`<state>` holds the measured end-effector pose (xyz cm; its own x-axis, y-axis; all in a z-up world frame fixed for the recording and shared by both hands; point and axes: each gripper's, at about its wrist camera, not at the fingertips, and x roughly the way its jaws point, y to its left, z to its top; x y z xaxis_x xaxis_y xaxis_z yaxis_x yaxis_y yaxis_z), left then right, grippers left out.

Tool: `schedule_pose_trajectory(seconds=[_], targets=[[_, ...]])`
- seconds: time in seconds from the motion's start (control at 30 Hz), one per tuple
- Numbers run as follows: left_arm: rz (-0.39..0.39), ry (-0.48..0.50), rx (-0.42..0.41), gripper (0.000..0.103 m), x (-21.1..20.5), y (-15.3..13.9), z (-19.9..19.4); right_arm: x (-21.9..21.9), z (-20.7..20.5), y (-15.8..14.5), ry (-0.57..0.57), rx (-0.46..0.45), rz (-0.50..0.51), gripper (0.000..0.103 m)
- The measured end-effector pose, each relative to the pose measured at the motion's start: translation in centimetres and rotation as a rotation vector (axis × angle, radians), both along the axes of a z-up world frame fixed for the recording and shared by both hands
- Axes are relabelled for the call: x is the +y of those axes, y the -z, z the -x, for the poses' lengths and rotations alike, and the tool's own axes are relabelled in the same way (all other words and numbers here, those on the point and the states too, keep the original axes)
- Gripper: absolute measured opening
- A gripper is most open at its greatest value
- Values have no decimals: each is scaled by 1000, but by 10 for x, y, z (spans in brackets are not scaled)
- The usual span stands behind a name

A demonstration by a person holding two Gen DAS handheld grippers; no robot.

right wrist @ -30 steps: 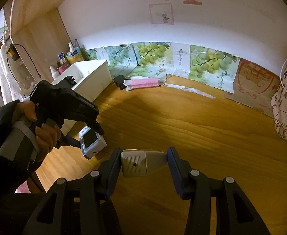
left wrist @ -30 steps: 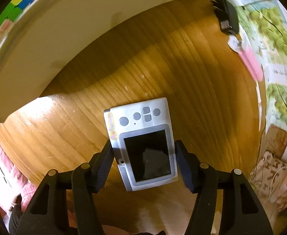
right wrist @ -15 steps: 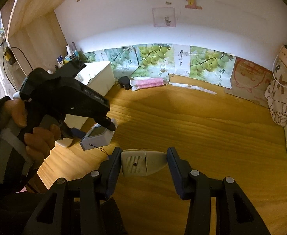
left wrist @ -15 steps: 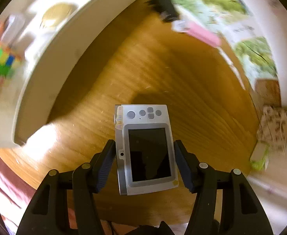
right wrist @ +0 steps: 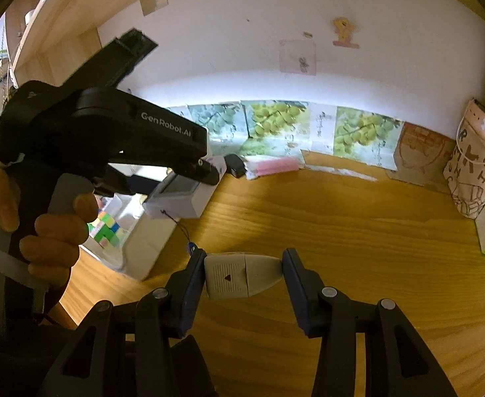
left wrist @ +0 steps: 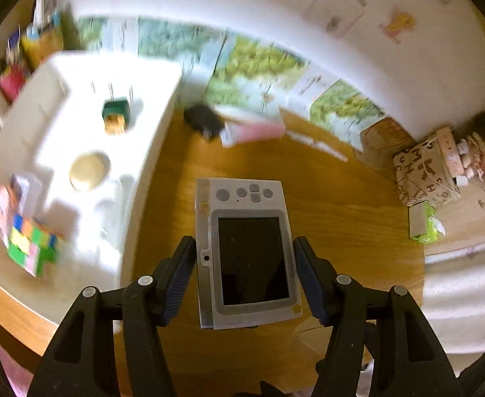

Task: Organize rigid objects
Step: 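Lower the white device into the tray with the left tool while the right drops the beige block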

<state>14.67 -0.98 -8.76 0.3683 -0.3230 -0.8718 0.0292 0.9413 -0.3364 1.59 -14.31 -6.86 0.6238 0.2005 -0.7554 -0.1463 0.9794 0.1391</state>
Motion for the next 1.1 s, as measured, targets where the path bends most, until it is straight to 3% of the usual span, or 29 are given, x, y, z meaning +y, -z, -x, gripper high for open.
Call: schedule_pose_trajectory(seconds=[0.13, 0.33, 0.53, 0.57, 0.6, 0.67, 1.1], targets=[[-13, 27, -92, 64, 19, -15, 2, 20, 0, -4, 11, -27, -6, 47], [-101, 60, -274, 64, 55, -33, 12, 54, -1, -9, 11, -71, -33, 47], [-208, 68, -382, 63, 88, -37, 18, 89, -11, -7, -5, -109, -69, 47], [-228, 61, -398, 41, 93, -38, 18, 94, -12, -7, -8, -115, -74, 47], [-242, 63, -421, 34, 98, -40, 19, 99, -14, -7, -12, -121, -80, 47], [-266, 61, -458, 34, 108, -44, 20, 108, -19, -5, -22, -133, -94, 47], [-340, -60, -364, 34, 180, -29, 4, 149, -56, 15, -98, -135, -185, 47]])
